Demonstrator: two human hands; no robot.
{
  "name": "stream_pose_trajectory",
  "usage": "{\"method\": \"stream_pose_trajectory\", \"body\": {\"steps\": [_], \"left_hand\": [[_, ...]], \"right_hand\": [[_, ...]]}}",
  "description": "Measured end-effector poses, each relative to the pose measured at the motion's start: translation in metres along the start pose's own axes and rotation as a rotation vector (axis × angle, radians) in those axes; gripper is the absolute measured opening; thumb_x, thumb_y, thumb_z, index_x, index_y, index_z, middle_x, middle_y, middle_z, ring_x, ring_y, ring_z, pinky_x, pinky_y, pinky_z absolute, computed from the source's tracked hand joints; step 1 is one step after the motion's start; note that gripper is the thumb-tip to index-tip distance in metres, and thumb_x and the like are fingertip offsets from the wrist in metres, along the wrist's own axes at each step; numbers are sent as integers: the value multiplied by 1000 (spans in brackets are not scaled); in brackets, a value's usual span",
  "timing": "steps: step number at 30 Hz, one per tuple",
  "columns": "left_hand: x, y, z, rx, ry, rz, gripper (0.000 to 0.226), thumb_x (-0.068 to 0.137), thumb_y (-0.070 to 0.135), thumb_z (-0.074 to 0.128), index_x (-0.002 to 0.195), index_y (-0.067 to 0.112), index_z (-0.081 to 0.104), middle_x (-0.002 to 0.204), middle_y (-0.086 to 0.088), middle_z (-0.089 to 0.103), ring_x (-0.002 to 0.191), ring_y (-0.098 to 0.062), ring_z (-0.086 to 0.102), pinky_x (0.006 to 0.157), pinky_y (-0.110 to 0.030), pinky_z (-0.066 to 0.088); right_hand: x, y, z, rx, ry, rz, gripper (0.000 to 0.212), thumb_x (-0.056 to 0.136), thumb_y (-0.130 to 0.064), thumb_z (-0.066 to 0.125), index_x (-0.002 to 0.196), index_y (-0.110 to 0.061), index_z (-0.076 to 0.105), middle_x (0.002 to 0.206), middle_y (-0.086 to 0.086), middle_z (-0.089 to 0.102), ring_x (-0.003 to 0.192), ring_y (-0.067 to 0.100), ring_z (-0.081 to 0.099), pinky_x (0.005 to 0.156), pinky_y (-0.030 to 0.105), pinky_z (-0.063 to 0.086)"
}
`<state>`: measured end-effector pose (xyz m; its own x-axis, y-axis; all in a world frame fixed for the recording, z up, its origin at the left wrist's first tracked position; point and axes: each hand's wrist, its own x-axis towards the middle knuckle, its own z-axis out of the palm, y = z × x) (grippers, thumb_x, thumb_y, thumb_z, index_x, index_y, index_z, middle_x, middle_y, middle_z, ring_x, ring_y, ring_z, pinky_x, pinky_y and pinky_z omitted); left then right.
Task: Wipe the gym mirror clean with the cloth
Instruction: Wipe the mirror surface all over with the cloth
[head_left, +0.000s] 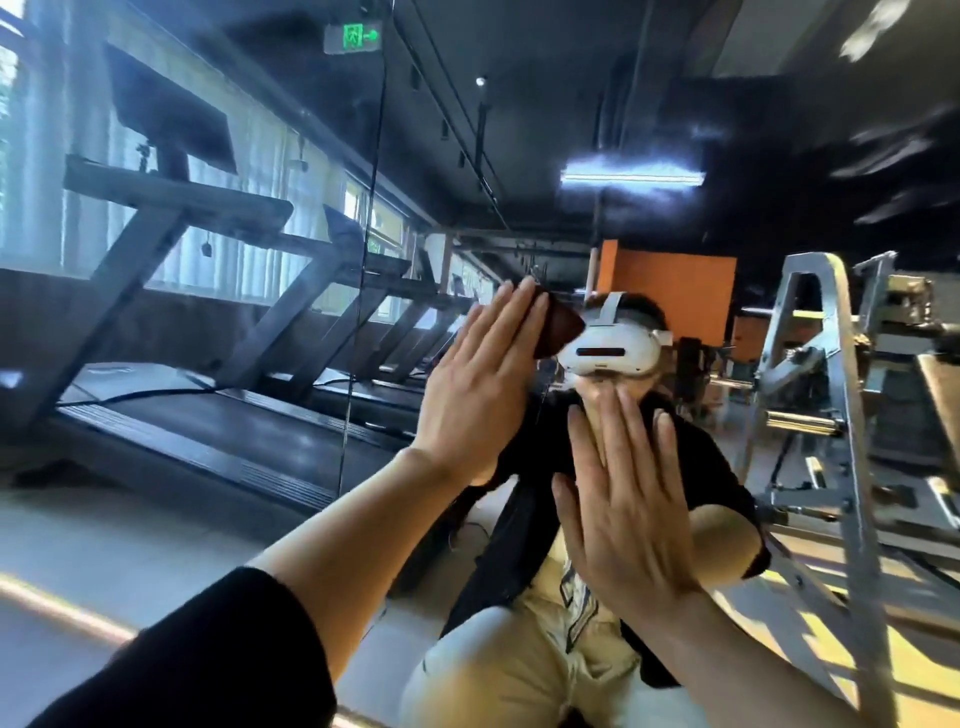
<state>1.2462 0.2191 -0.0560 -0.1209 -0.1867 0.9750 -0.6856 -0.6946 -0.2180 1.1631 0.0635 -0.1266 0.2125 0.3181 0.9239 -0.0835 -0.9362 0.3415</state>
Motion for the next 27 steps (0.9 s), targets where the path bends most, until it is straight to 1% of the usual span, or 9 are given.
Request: {"method": "stream_pose_trajectory", "body": {"steps": [3,7,11,13,15,18,21,24,27], "left_hand": [[-8,-36,-14,15,78,-267,51,105,24,35,148,-5,39,155,-22,37,146,-34,31,121,-47,25],[-30,-27,-14,-10,163,-437,57,107,31,26,148,-6,38,155,-22,36,146,-37,31,120,-50,26],[-95,3,0,-16,76,-276,52,98,9,52,147,-3,40,156,-18,35,147,-35,32,121,-46,27],[-142,6,-4,3,-57,-80,68,93,8,65,152,4,32,159,-13,31,149,-30,28,122,-43,24],[-173,-3,-16,6,-152,35,71,98,17,60,157,11,22,165,-5,20,151,-25,22,124,-40,20],[-151,-21,-26,-49,-86,-234,55,109,32,26,154,1,25,163,-12,21,151,-27,17,124,-41,17],[-74,-32,-27,-62,39,-556,59,104,28,26,151,-6,29,159,-21,27,150,-32,18,123,-50,18],[-41,-21,-17,-45,63,-447,55,102,24,31,150,-5,35,157,-21,32,148,-35,26,123,-47,21],[-89,0,-7,-33,29,-265,49,101,14,43,146,-5,42,155,-21,36,147,-35,31,122,-45,25]], "right_hand": [[-6,-16,7,-59,-17,32,64,103,-36,39,153,3,30,162,29,16,152,40,14,124,54,9],[-9,-28,13,-112,-43,93,69,105,-41,32,155,6,21,162,31,11,153,41,9,124,55,9],[-10,-29,14,-132,-56,63,72,105,-41,37,155,7,20,161,32,9,153,42,6,125,55,6],[-12,-25,13,-125,-58,37,72,104,-40,38,155,6,19,162,31,7,153,42,6,125,54,8],[-16,-21,13,-116,-68,-8,72,104,-40,40,156,5,19,163,30,7,153,41,7,124,53,12],[-25,-17,11,-119,-91,-69,71,105,-40,37,156,5,17,163,29,7,153,40,7,125,52,12],[-34,-20,11,-127,-107,-80,69,106,-40,30,157,4,14,164,27,4,154,38,5,126,50,8],[-38,-24,13,-122,-96,-51,68,107,-40,27,157,3,13,165,26,3,154,37,5,126,49,6],[-40,-25,14,-115,-83,-48,68,107,-40,28,157,3,14,165,26,4,154,37,6,126,49,7]]}}
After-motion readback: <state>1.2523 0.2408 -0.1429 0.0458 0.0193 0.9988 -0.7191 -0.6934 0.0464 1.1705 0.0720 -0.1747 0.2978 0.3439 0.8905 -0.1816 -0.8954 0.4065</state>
